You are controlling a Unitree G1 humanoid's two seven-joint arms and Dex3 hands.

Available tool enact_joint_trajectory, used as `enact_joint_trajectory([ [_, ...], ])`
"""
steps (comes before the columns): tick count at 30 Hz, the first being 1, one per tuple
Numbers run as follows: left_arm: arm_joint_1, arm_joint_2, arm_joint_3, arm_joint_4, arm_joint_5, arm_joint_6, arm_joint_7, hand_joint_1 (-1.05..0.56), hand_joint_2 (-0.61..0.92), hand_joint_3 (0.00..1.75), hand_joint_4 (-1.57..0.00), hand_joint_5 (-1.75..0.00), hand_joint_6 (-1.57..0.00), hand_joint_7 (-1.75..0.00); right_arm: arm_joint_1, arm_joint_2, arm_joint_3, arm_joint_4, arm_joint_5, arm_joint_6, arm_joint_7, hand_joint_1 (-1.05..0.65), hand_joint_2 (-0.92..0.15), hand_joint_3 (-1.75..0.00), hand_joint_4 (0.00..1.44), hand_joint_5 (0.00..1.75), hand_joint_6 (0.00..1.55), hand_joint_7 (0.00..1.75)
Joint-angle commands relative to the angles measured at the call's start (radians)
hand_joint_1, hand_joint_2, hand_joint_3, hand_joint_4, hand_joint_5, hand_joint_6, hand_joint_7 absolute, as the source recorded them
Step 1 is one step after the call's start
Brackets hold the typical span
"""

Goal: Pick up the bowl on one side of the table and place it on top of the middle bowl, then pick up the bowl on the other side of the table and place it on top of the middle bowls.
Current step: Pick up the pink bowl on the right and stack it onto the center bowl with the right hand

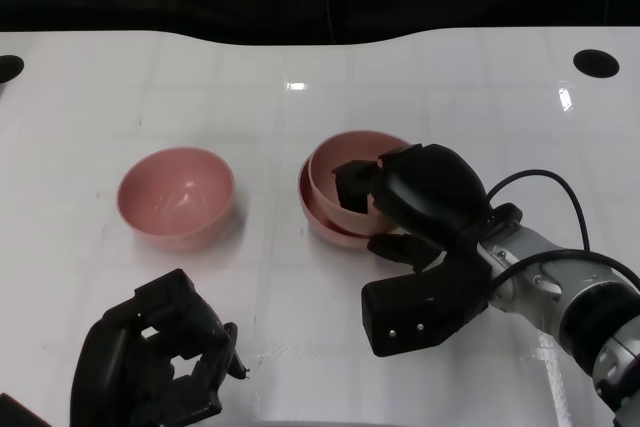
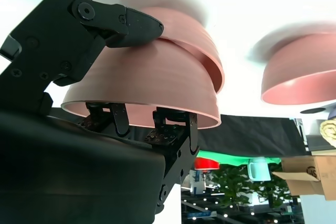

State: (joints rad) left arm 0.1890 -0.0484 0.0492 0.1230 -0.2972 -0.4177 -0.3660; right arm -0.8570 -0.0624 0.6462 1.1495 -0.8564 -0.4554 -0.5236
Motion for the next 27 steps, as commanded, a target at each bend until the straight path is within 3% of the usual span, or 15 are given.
enact_joint_trajectory([
  [1, 0.014, 0.003, 0.001, -0.013, 0.007, -0.008, 0.010, -0.20, 0.54, 1.03, -0.92, -1.48, -0.91, -1.33, -0.029, 0.004, 0.001, 0.016, 0.010, -0.003, 0.003, -0.23, -0.49, -1.03, 0.89, 1.75, 0.67, 1.75],
  [11, 0.026, -0.003, -0.003, -0.033, 0.015, 0.003, 0.021, -0.20, 0.53, 1.05, -0.92, -1.47, -0.91, -1.34, -0.035, 0.050, -0.002, 0.069, 0.020, 0.017, 0.031, -0.20, -0.55, -0.80, 0.84, 1.75, 0.65, 1.74],
  [12, 0.026, -0.003, -0.003, -0.032, 0.015, 0.001, 0.021, -0.19, 0.53, 1.06, -0.92, -1.47, -0.91, -1.34, -0.037, 0.054, -0.001, 0.073, 0.019, 0.022, 0.033, -0.22, -0.59, -0.70, 0.82, 1.67, 0.74, 1.35],
  [13, 0.026, -0.003, -0.002, -0.031, 0.015, -0.001, 0.020, -0.19, 0.52, 1.06, -0.93, -1.47, -0.91, -1.34, -0.038, 0.057, 0.000, 0.076, 0.018, 0.026, 0.034, -0.25, -0.67, -0.55, 0.82, 1.44, 0.88, 0.84],
  [14, 0.026, -0.004, -0.003, -0.032, 0.015, 0.000, 0.021, -0.19, 0.52, 1.07, -0.93, -1.47, -0.91, -1.34, -0.043, 0.061, 0.001, 0.081, 0.019, 0.041, 0.063, -0.26, -0.72, -0.46, 0.82, 1.36, 0.97, 0.59],
  [16, 0.027, -0.005, -0.003, -0.034, 0.016, 0.003, 0.023, -0.19, 0.52, 1.07, -0.93, -1.47, -0.91, -1.34, -0.048, 0.065, 0.001, 0.084, 0.021, 0.059, 0.101, -0.34, -0.87, -0.26, 0.75, 0.68, 0.88, 0.18],
  [17, 0.027, -0.005, -0.004, -0.034, 0.019, 0.001, 0.024, -0.19, 0.52, 1.07, -0.93, -1.47, -0.92, -1.34, -0.049, 0.064, 0.004, 0.083, 0.019, 0.072, 0.121, -0.36, -0.90, -0.22, 0.75, 0.57, 0.87, 0.12],
  [18, 0.026, -0.006, -0.004, -0.034, 0.022, 0.000, 0.025, -0.19, 0.52, 1.07, -0.93, -1.47, -0.92, -1.34, -0.050, 0.064, 0.006, 0.082, 0.017, 0.079, 0.131, -0.49, -0.91, -0.25, 0.54, 0.39, 0.66, 0.05],
  [20, 0.028, -0.007, -0.006, -0.036, 0.024, 0.001, 0.025, -0.19, 0.52, 1.07, -0.93, -1.47, -0.91, -1.34, -0.048, 0.061, 0.014, 0.075, 0.010, 0.093, 0.137, -0.61, -0.92, -0.30, 0.37, 0.25, 0.49, 0.01],
  [22, 0.028, -0.007, -0.006, -0.034, 0.023, -0.003, 0.022, -0.19, 0.52, 1.07, -0.93, -1.46, -0.91, -1.33, -0.044, 0.057, 0.021, 0.066, 0.004, 0.099, 0.127, -0.66, -0.92, -0.33, 0.28, 0.19, 0.40, 0.00],
  [27, 0.027, -0.003, -0.003, -0.031, 0.018, -0.001, 0.018, -0.20, 0.52, 1.06, -0.93, -1.46, -0.92, -1.32, -0.041, 0.050, 0.042, 0.038, -0.012, 0.118, 0.105, -0.71, -0.92, -0.38, 0.24, 0.16, 0.36, 0.00],
])
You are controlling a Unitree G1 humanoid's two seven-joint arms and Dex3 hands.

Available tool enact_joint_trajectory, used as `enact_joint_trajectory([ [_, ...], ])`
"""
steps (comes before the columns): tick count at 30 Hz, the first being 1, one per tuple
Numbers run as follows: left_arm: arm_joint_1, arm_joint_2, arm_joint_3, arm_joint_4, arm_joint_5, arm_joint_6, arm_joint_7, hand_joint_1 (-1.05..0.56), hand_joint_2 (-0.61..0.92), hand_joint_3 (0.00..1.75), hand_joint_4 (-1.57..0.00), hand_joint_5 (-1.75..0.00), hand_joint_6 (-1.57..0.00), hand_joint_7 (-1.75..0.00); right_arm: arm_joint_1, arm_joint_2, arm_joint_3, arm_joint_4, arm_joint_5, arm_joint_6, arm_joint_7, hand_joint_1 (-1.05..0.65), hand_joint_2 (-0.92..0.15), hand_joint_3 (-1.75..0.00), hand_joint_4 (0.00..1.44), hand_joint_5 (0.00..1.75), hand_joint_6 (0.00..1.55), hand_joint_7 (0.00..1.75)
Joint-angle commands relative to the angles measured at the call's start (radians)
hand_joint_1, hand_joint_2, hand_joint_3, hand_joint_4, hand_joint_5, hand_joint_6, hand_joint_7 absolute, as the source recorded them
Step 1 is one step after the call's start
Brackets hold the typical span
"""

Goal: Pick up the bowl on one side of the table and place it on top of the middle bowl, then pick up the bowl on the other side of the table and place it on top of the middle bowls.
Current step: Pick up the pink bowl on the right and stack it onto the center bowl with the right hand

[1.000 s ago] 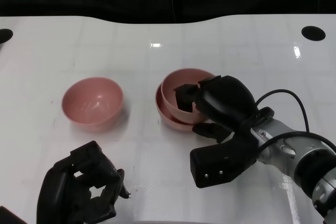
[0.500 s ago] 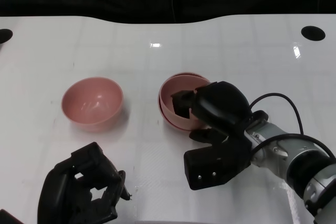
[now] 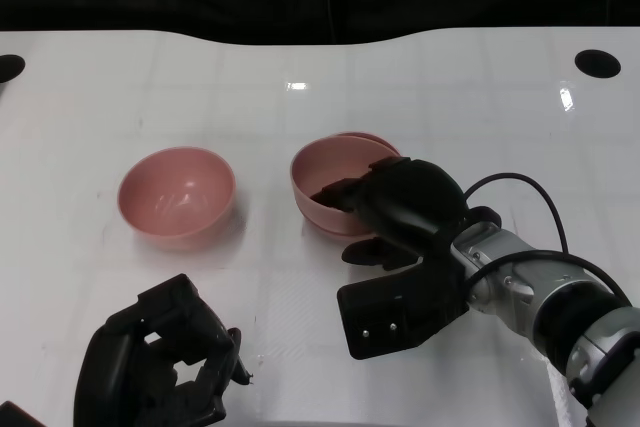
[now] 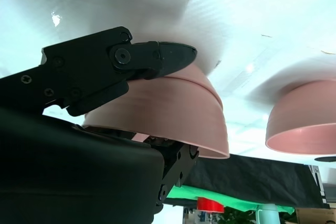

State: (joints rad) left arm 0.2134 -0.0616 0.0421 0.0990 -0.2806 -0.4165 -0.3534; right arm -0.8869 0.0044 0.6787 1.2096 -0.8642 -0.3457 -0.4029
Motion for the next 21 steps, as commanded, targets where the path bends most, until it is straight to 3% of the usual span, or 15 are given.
enact_joint_trajectory([
  [1, 0.004, 0.010, 0.004, -0.008, 0.003, -0.002, 0.007, -0.20, 0.52, 1.05, -0.93, -1.46, -0.92, -1.32, -0.010, -0.018, 0.010, -0.026, -0.005, 0.009, -0.017, -0.71, -0.92, -0.39, 0.24, 0.16, 0.36, 0.00],
  [12, -0.002, 0.014, 0.008, 0.000, -0.004, -0.003, -0.002, -0.19, 0.53, 1.04, -0.93, -1.46, -0.92, -1.31, 0.036, -0.087, 0.003, -0.180, -0.007, -0.004, -0.051, -0.74, -0.92, -0.44, 0.18, 0.15, 0.30, 0.00],
  [21, -0.008, 0.017, 0.012, 0.009, -0.005, -0.004, -0.003, -0.20, 0.54, 1.01, -0.93, -1.46, -0.92, -1.31, 0.185, -0.193, -0.059, -0.451, 0.033, 0.002, -0.007, -0.74, -0.92, -0.48, 0.08, 0.16, 0.22, 0.00],
])
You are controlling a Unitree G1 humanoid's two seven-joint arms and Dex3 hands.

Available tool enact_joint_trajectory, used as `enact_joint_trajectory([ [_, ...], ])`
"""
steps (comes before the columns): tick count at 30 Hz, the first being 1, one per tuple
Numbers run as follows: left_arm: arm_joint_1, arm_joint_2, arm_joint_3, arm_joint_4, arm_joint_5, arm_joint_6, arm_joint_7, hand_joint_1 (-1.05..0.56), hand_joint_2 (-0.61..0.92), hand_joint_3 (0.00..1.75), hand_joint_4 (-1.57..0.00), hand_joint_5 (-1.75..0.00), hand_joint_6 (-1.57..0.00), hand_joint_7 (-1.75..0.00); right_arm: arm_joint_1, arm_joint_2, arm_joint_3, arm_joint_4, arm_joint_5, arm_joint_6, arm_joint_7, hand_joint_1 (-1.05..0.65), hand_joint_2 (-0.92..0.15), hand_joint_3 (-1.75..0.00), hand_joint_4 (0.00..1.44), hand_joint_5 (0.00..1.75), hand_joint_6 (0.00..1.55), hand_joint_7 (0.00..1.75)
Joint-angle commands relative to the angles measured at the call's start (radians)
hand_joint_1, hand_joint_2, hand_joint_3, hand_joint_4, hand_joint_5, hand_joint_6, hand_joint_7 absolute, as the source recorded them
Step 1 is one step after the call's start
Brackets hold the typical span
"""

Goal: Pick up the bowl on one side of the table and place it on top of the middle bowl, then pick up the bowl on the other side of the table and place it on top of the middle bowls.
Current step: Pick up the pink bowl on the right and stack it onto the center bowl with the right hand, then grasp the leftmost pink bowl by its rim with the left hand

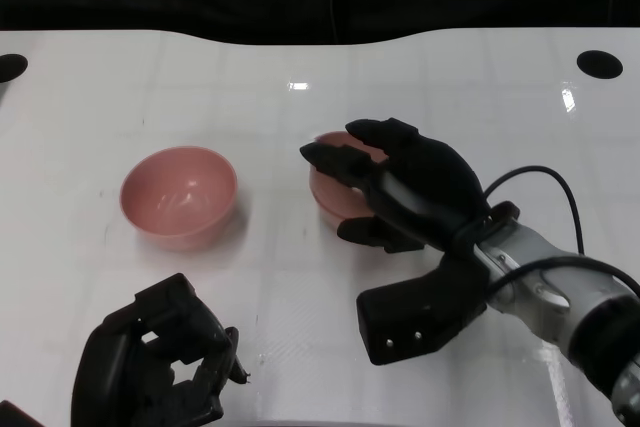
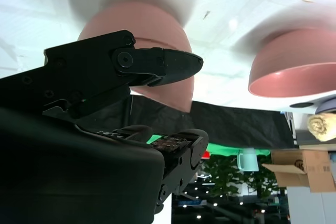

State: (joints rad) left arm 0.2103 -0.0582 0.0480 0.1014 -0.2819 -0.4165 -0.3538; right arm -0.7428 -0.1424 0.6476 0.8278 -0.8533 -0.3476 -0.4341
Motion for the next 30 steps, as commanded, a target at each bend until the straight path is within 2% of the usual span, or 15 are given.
enact_joint_trajectory([
  [1, -0.004, 0.013, 0.007, 0.006, -0.001, -0.005, 0.000, -0.20, 0.54, 1.01, -0.93, -1.46, -0.92, -1.31, 0.066, -0.062, -0.038, -0.109, 0.028, 0.002, 0.035, -0.74, -0.92, -0.49, 0.07, 0.16, 0.21, 0.00],
  [7, -0.004, 0.012, 0.008, 0.009, -0.016, -0.005, -0.011, -0.19, 0.54, 1.02, -0.93, -1.47, -0.93, -1.30, 0.215, -0.145, -0.109, -0.313, 0.095, -0.060, 0.083, -0.72, -0.92, -0.49, 0.05, 0.18, 0.17, 0.00],
  [11, -0.007, 0.012, 0.012, 0.015, -0.020, -0.011, -0.013, -0.19, 0.53, 1.03, -0.93, -1.46, -0.93, -1.31, 0.309, -0.189, -0.159, -0.406, 0.137, -0.141, 0.078, -0.69, -0.92, -0.46, 0.00, 0.43, 0.21, 0.02],
  [12, -0.009, 0.013, 0.013, 0.015, -0.018, -0.010, -0.012, -0.19, 0.53, 1.03, -0.93, -1.46, -0.92, -1.31, 0.332, -0.195, -0.172, -0.420, 0.145, -0.167, 0.062, -0.68, -0.92, -0.43, 0.01, 0.55, 0.24, 0.03],
  [14, -0.010, 0.016, 0.015, 0.015, -0.016, -0.008, -0.011, -0.19, 0.54, 1.03, -0.93, -1.46, -0.92, -1.31, 0.374, -0.199, -0.203, -0.439, 0.171, -0.222, 0.038, -0.61, -0.92, -0.31, 0.15, 0.70, 0.37, 0.09],
  [17, -0.012, 0.017, 0.018, 0.016, -0.014, -0.013, -0.009, -0.19, 0.53, 1.04, -0.93, -1.46, -0.92, -1.30, 0.428, -0.198, -0.244, -0.454, 0.237, -0.308, 0.046, -0.51, -0.92, -0.17, 0.35, 0.80, 0.55, 0.17],
  [21, -0.017, 0.015, 0.022, 0.016, -0.021, -0.020, -0.009, -0.18, 0.52, 1.06, -0.93, -1.46, -0.92, -1.31, 0.515, -0.202, -0.285, -0.488, 0.316, -0.398, 0.081, -0.37, -0.92, -0.10, 0.59, 0.92, 0.73, 0.27],
  [23, -0.019, 0.016, 0.025, 0.015, -0.025, -0.022, -0.012, -0.19, 0.52, 1.05, -0.93, -1.47, -0.92, -1.31, 0.560, -0.204, -0.305, -0.519, 0.349, -0.421, 0.107, -0.31, -0.92, -0.09, 0.67, 0.95, 0.80, 0.30],
  [28, -0.021, 0.016, 0.027, 0.014, -0.015, -0.036, -0.012, -0.19, 0.52, 1.02, -0.91, -1.49, -0.92, -1.31, 0.636, -0.195, -0.357, -0.534, 0.443, -0.500, 0.153, -0.19, -0.92, -0.17, 0.75, 1.02, 0.92, 0.36],
  [29, -0.021, 0.016, 0.027, 0.013, -0.013, -0.039, -0.011, -0.19, 0.52, 1.02, -0.90, -1.49, -0.92, -1.31, 0.641, -0.192, -0.364, -0.532, 0.456, -0.510, 0.164, -0.18, -0.89, -0.23, 0.75, 1.03, 0.94, 0.36],
  [30, -0.024, 0.018, 0.029, 0.016, -0.015, -0.050, -0.015, -0.19, 0.53, 1.03, -0.89, -1.49, -0.91, -1.31, 0.657, -0.193, -0.369, -0.531, 0.497, -0.520, 0.189, -0.17, -0.79, -0.43, 0.77, 1.06, 0.97, 0.37],
])
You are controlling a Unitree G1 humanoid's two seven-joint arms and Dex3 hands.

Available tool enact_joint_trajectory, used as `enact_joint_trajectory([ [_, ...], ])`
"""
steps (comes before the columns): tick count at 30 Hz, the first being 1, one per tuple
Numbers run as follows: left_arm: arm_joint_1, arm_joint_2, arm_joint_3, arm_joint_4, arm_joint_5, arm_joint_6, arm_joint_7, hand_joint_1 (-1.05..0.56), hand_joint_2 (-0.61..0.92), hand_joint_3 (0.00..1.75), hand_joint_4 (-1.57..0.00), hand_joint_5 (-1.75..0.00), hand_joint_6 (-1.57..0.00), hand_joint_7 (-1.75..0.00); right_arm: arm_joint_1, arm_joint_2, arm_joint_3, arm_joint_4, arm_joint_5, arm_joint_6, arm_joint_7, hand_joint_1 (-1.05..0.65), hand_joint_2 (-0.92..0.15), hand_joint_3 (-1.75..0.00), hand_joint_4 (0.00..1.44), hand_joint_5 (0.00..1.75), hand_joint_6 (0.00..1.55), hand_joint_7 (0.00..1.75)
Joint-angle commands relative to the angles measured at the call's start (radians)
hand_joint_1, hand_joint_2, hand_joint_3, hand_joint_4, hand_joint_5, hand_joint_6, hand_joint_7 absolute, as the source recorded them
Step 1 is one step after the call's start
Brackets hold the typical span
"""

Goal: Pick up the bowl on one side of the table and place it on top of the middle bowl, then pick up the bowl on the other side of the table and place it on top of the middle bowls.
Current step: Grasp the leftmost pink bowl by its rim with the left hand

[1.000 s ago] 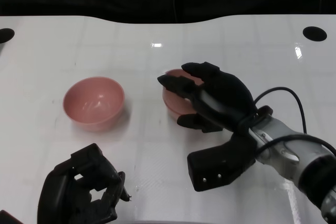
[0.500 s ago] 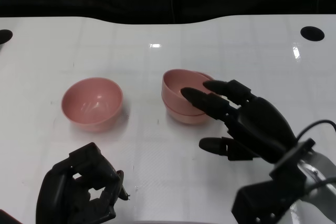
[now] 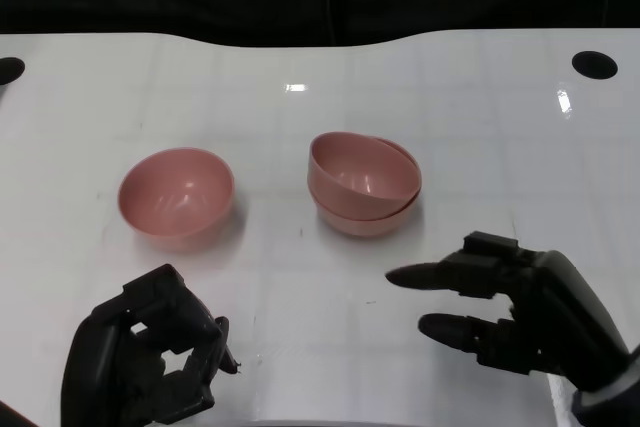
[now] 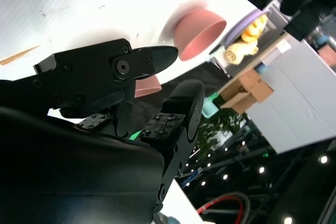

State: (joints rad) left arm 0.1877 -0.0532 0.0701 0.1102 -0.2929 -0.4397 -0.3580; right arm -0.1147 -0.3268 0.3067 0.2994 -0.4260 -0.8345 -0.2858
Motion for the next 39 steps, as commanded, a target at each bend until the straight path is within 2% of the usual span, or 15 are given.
enact_joint_trajectory([
  [1, -0.003, 0.014, 0.008, 0.009, -0.006, -0.034, -0.014, -0.19, 0.53, 1.04, -0.87, -1.49, -0.88, -1.30, 0.040, -0.008, -0.033, -0.003, 0.098, -0.039, 0.062, -0.16, -0.73, -0.55, 0.79, 1.08, 1.02, 0.39],
  [2, -0.003, 0.014, 0.010, 0.009, -0.009, -0.041, -0.017, -0.19, 0.53, 1.04, -0.86, -1.50, -0.87, -1.30, 0.055, -0.009, -0.038, -0.006, 0.126, -0.046, 0.085, -0.16, -0.68, -0.63, 0.80, 1.10, 1.04, 0.41],
  [3, -0.001, 0.012, 0.011, 0.006, -0.016, -0.043, -0.020, -0.18, 0.54, 1.03, -0.83, -1.48, -0.84, -1.27, 0.073, -0.010, -0.042, -0.011, 0.152, -0.047, 0.108, -0.14, -0.60, -0.79, 0.83, 1.13, 1.08, 0.45],
  [5, 0.005, 0.010, 0.012, -0.004, -0.022, -0.043, -0.020, -0.18, 0.56, 0.99, -0.81, -1.41, -0.82, -1.16, 0.105, -0.009, -0.051, -0.026, 0.189, -0.043, 0.150, -0.14, -0.51, -0.96, 0.86, 1.17, 1.10, 0.50],
  [8, 0.012, 0.022, 0.013, -0.042, 0.001, -0.036, -0.001, -0.21, 0.67, 0.72, -0.74, -1.21, -0.79, -0.91, 0.143, 0.008, -0.066, -0.033, 0.222, -0.040, 0.186, -0.11, -0.40, -1.23, 0.87, 1.34, 1.10, 0.66],
  [10, 0.012, 0.031, 0.017, -0.061, 0.004, -0.027, 0.003, -0.22, 0.77, 0.49, -0.64, -1.15, -0.66, -0.70, 0.153, 0.028, -0.079, -0.028, 0.216, -0.044, 0.190, -0.11, -0.37, -1.33, 0.87, 1.53, 1.01, 0.93],
  [12, 0.011, 0.050, 0.026, -0.076, 0.044, -0.028, 0.022, -0.23, 0.81, 0.38, -0.58, -1.11, -0.59, -0.56, 0.158, 0.047, -0.086, -0.026, 0.225, -0.029, 0.205, -0.12, -0.38, -1.34, 0.86, 1.65, 0.95, 1.07],
  [14, 0.011, 0.074, 0.034, -0.096, 0.097, -0.028, 0.046, -0.26, 0.89, 0.22, -0.53, -1.01, -0.60, -0.38, 0.162, 0.064, -0.089, -0.027, 0.246, -0.003, 0.228, -0.15, -0.40, -1.31, 0.88, 1.73, 0.89, 1.17],
  [18, 0.008, 0.132, 0.053, -0.160, 0.224, -0.005, 0.103, -0.29, 0.92, 0.20, -0.53, -0.82, -0.63, -0.17, 0.183, 0.093, -0.088, -0.049, 0.355, 0.093, 0.312, -0.19, -0.49, -1.16, 0.86, 1.69, 0.84, 1.23],
  [25, -0.023, 0.228, 0.059, -0.318, 0.492, 0.137, 0.193, -0.29, 0.92, 0.21, -0.55, -0.66, -0.63, -0.07, 0.197, 0.126, -0.117, -0.078, 0.448, 0.206, 0.412, -0.19, -0.55, -1.07, 0.85, 1.52, 0.82, 1.19],
  [27, -0.038, 0.262, 0.055, -0.368, 0.582, 0.195, 0.201, -0.29, 0.92, 0.19, -0.57, -0.52, -0.62, -0.03, 0.203, 0.136, -0.124, -0.097, 0.470, 0.247, 0.435, -0.19, -0.56, -1.06, 0.83, 1.48, 0.82, 1.18],
  [32, -0.039, 0.274, 0.042, -0.401, 0.614, 0.243, 0.213, -0.29, 0.92, 0.19, -0.58, -0.47, -0.61, -0.02, 0.211, 0.151, -0.143, -0.119, 0.473, 0.279, 0.462, -0.19, -0.57, -1.05, 0.84, 1.47, 0.82, 1.17],
  [35, -0.129, 0.356, -0.008, -0.406, 0.901, 0.316, 0.247, -0.37, 0.92, 0.14, -0.54, -0.41, -0.59, -0.01, 0.226, 0.162, -0.147, -0.155, 0.498, 0.340, 0.488, -0.19, -0.57, -1.05, 0.84, 1.46, 0.82, 1.17],
  [39, -0.221, 0.387, -0.088, -0.362, 1.112, 0.380, 0.287, -0.41, 0.92, 0.06, -0.54, -0.36, -0.58, 0.00, 0.238, 0.169, -0.153, -0.179, 0.497, 0.371, 0.515, -0.19, -0.57, -1.04, 0.84, 1.44, 0.82, 1.17],
])
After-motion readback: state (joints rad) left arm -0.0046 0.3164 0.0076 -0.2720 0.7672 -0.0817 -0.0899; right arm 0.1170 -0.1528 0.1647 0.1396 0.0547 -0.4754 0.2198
